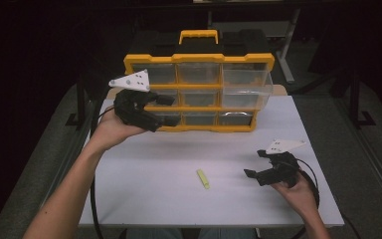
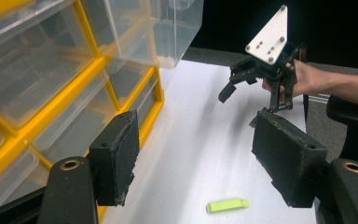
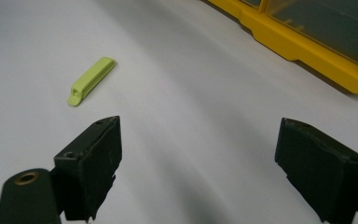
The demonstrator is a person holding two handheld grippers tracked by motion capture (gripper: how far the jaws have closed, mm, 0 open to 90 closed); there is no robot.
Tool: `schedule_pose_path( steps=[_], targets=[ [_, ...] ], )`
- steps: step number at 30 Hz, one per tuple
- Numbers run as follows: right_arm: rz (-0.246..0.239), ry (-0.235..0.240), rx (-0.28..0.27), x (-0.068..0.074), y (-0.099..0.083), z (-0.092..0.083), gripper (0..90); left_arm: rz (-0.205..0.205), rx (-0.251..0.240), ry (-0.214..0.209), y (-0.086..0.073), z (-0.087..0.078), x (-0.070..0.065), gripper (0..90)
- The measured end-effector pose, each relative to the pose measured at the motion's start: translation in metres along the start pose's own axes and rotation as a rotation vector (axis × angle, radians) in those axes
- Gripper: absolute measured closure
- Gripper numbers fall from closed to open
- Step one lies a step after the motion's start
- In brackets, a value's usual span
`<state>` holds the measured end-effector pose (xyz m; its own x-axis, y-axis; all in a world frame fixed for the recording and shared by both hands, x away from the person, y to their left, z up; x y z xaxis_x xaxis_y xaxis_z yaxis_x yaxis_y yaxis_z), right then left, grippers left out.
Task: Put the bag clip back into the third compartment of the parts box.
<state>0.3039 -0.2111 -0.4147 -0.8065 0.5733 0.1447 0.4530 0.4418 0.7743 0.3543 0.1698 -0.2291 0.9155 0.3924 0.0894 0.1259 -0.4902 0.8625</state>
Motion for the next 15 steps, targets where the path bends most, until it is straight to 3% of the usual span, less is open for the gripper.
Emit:
schedule_pose_path(
  steps=[15],
  targets=[
    [0.004, 0.004, 0.011, 0.0, -0.001, 0.004, 13.9, -0.041, 0.002, 0.035, -0.038, -0.006, -0.005, 28.7]
  ],
)
Point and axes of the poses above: each handheld gripper's, and its own axes: z roughly forward along the jaws, y roughly out of its top, x roughly to its left, the point moved 1 cm from there along z, roughly forward along the jaws, and after that the axes turned 7 degrees about y, right-handed, at the moved point
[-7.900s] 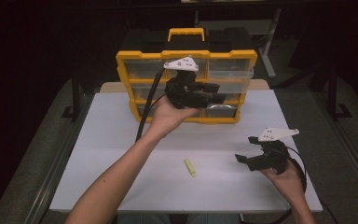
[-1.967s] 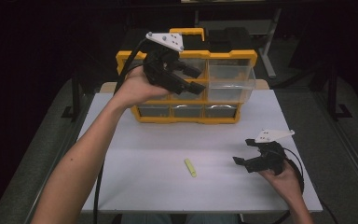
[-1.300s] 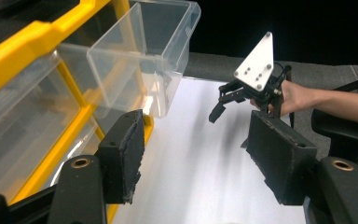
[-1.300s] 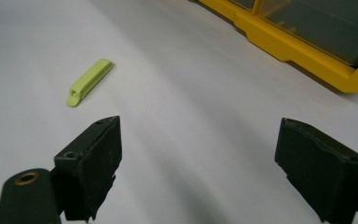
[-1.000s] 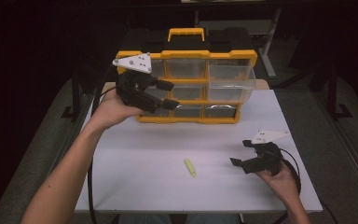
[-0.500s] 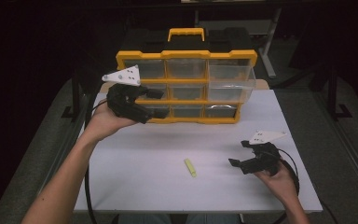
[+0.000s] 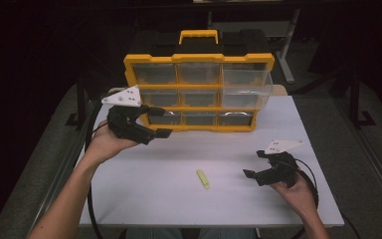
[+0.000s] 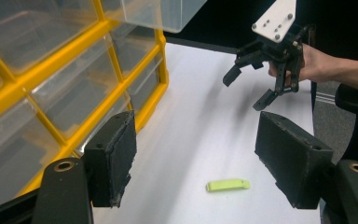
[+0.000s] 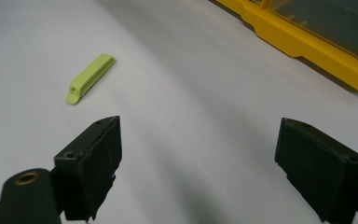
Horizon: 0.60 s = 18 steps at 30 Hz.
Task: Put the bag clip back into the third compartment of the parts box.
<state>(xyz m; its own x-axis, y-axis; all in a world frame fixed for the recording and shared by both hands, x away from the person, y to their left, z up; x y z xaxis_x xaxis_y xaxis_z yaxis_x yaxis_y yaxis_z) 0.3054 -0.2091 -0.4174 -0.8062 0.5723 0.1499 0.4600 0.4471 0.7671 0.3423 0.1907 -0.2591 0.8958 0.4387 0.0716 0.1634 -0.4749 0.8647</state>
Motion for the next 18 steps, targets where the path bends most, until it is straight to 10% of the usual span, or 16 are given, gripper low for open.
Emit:
schedule_pose_path(
  steps=[18],
  targets=[
    [0.001, 0.009, 0.021, 0.001, -0.001, 0.004, 13.9, -0.021, 0.014, 0.04, -0.035, -0.004, -0.006, 27.6]
  ],
)
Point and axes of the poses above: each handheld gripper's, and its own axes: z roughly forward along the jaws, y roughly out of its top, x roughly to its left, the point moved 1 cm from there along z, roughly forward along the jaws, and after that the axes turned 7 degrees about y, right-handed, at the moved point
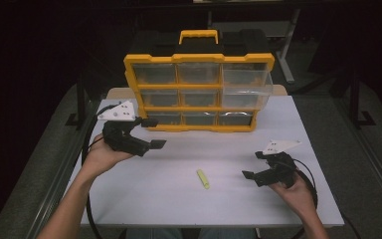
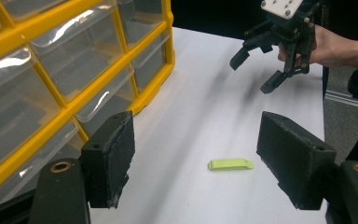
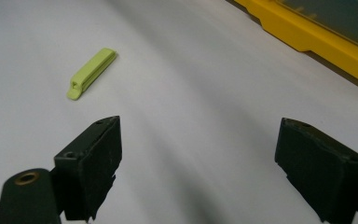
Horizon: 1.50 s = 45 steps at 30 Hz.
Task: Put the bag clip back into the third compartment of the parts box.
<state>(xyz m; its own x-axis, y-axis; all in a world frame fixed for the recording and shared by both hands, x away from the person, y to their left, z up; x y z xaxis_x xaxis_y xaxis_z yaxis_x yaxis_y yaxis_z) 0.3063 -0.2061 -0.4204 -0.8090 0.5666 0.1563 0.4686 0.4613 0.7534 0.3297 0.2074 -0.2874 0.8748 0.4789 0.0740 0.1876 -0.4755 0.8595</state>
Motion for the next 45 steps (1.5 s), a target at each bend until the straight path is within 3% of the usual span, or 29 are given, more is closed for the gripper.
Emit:
schedule_pose_path(
  steps=[13, 25, 45],
  targets=[
    [0.013, 0.008, -0.008, 0.0, 0.0, 0.002, 13.8, -0.026, -0.004, 0.031, -0.021, -0.002, -0.004, 25.7],
    [0.011, 0.018, 0.002, 0.0, 0.0, 0.005, 13.9, -0.022, -0.011, 0.073, -0.037, -0.007, -0.008, 25.2],
    [0.026, 0.028, 0.004, 0.003, 0.001, 0.008, 13.8, -0.049, 0.015, 0.118, -0.068, -0.006, -0.015, 23.4]
  ],
)
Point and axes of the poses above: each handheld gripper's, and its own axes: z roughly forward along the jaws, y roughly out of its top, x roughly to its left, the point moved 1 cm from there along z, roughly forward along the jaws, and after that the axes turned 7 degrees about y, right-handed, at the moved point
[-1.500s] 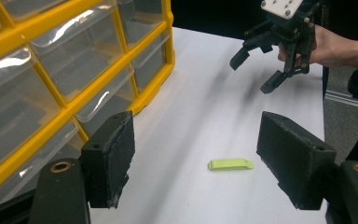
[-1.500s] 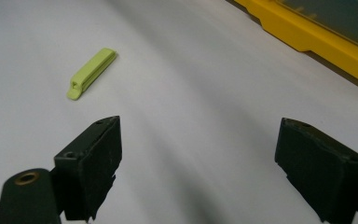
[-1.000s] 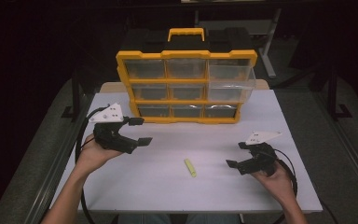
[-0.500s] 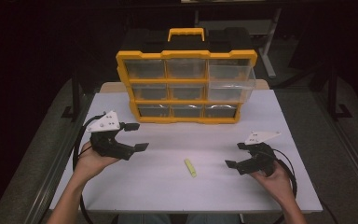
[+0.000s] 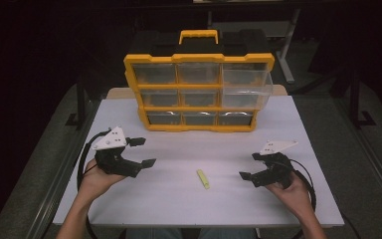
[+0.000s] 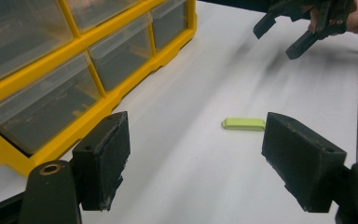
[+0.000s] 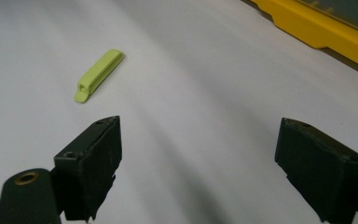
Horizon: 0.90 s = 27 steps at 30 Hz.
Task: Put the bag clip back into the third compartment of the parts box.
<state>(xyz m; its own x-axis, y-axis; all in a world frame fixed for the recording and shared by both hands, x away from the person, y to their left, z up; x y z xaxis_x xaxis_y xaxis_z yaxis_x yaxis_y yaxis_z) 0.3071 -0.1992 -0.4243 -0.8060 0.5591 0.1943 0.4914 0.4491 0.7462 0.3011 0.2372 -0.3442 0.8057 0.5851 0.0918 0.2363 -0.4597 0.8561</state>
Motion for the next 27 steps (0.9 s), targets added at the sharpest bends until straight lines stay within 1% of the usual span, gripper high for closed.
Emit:
schedule_pose_path(
  steps=[1, 2, 3, 4, 7, 8, 9, 11, 12, 14, 15, 17, 18, 19, 22, 23, 24, 26, 27],
  targets=[
    [-0.003, 0.0, 0.001, 0.0, 0.0, 0.0, 13.8, -0.016, -0.004, -0.001, -0.002, 0.001, -0.001, 23.3],
    [0.005, 0.002, 0.003, 0.001, 0.001, 0.0, 13.8, -0.014, -0.002, 0.001, -0.004, 0.001, -0.001, 23.3],
    [0.001, 0.003, 0.002, 0.001, 0.001, 0.001, 13.8, -0.005, 0.014, 0.001, -0.005, 0.0, -0.001, 23.2],
    [-0.001, 0.002, 0.007, 0.001, 0.001, 0.002, 13.9, -0.013, 0.008, 0.003, -0.007, 0.001, -0.002, 23.2],
    [0.008, 0.007, 0.023, 0.004, 0.004, 0.004, 13.9, -0.01, 0.01, 0.003, -0.012, 0.002, -0.002, 23.0],
    [0.007, 0.013, 0.02, 0.005, 0.004, 0.005, 13.8, -0.016, 0.011, 0.004, -0.013, 0.002, -0.003, 23.0],
    [0.001, 0.016, 0.023, 0.006, 0.005, 0.005, 13.8, -0.01, 0.009, 0.007, -0.015, 0.002, -0.003, 22.9],
    [-0.003, 0.019, 0.023, 0.008, 0.007, 0.006, 13.8, -0.012, 0.015, 0.008, -0.017, 0.001, -0.004, 22.8],
    [0.0, 0.022, 0.022, 0.01, 0.009, 0.006, 13.8, -0.018, 0.005, 0.01, -0.019, 0.001, -0.004, 22.8],
    [-0.006, 0.029, 0.022, 0.011, 0.011, 0.007, 13.8, -0.018, 0.008, 0.01, -0.022, 0.0, -0.005, 22.7],
    [0.003, 0.034, 0.024, 0.012, 0.013, 0.008, 13.9, -0.026, 0.008, 0.012, -0.023, -0.001, -0.005, 22.7],
    [0.005, 0.038, 0.032, 0.014, 0.016, 0.01, 13.9, -0.027, 0.002, 0.013, -0.025, -0.003, -0.005, 22.7],
    [0.0, 0.042, 0.037, 0.015, 0.018, 0.011, 13.9, -0.023, 0.008, 0.016, -0.027, -0.004, -0.005, 22.6],
    [-0.004, 0.043, 0.038, 0.017, 0.019, 0.013, 13.9, -0.028, 0.0, 0.015, -0.028, -0.004, -0.006, 22.6],
    [-0.018, 0.053, 0.05, 0.023, 0.025, 0.017, 14.8, -0.024, 0.005, 0.021, -0.032, -0.005, -0.007, 22.3],
    [-0.017, 0.052, 0.056, 0.025, 0.028, 0.018, 14.9, -0.028, -0.002, 0.02, -0.033, -0.004, -0.008, 22.3],
    [-0.022, 0.056, 0.063, 0.027, 0.03, 0.02, 14.9, -0.018, 0.004, 0.023, -0.034, -0.004, -0.008, 22.3],
    [-0.032, 0.06, 0.068, 0.032, 0.035, 0.023, 15.0, -0.018, 0.011, 0.027, -0.036, -0.005, -0.009, 22.2],
    [-0.03, 0.063, 0.071, 0.034, 0.037, 0.025, 15.3, -0.019, 0.004, 0.026, -0.037, -0.005, -0.008, 22.0]
  ],
)
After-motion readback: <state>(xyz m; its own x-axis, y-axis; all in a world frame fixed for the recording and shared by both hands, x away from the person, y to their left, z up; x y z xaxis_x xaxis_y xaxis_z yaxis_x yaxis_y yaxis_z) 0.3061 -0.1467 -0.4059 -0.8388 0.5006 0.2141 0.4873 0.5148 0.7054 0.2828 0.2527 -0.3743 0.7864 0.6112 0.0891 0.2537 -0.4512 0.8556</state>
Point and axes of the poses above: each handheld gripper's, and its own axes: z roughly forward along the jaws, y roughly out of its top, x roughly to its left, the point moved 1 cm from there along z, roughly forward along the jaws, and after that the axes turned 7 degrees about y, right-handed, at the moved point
